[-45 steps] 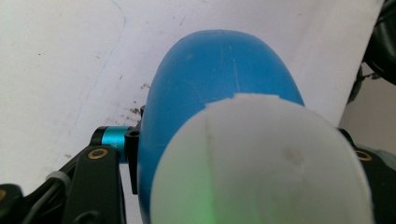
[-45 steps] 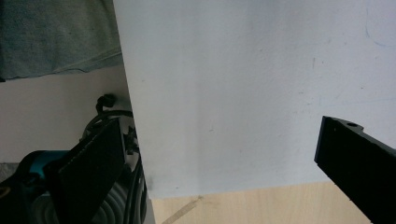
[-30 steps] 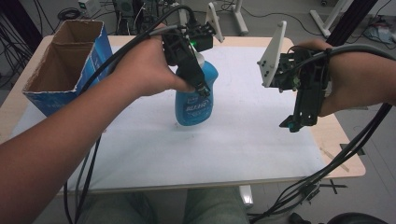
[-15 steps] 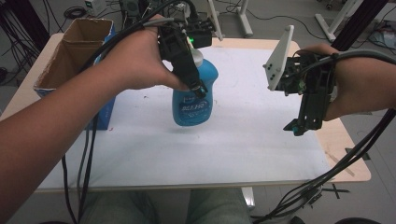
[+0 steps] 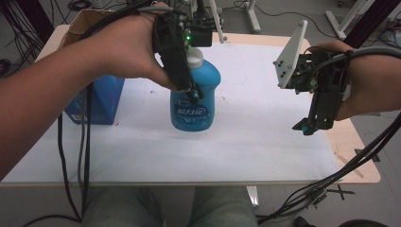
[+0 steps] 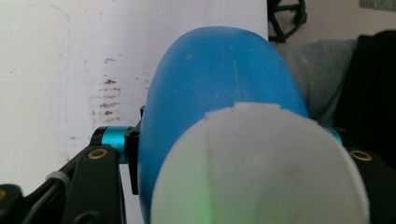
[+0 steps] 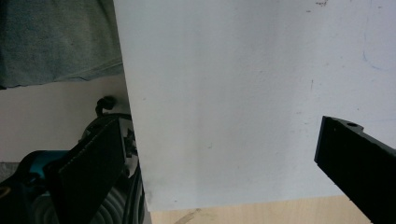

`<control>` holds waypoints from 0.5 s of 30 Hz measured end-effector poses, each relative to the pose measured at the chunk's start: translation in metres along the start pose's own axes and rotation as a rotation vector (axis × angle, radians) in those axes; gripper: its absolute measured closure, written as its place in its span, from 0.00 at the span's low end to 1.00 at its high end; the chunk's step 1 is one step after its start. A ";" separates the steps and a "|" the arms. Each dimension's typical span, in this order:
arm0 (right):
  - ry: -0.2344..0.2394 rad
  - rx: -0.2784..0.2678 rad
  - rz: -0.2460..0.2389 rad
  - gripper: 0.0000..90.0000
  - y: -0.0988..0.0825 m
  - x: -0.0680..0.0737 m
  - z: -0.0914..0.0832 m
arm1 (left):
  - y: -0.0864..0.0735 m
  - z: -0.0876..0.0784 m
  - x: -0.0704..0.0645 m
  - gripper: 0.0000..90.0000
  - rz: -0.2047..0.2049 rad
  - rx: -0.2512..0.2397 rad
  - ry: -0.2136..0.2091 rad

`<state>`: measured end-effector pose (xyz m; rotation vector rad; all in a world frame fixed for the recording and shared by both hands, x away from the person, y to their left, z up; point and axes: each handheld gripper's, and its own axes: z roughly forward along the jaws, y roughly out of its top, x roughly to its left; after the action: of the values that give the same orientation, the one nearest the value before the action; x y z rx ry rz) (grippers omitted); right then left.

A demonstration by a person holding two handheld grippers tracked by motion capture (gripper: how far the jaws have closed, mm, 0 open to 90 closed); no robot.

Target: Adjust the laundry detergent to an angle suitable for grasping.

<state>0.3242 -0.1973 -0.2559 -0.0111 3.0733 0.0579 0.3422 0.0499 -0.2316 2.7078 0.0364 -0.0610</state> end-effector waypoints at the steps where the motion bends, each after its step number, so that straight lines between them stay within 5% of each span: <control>1: -0.001 0.000 0.004 0.01 0.001 0.000 0.000 | -0.001 0.001 -0.001 0.44 0.014 0.008 -0.002; 15: 0.006 0.008 -0.008 0.01 0.010 0.000 0.003 | -0.020 0.024 0.001 0.44 0.195 0.059 -0.040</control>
<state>0.3245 -0.1876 -0.2590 -0.0225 3.0789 0.0447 0.3419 0.0586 -0.2617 2.7531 -0.2453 -0.0589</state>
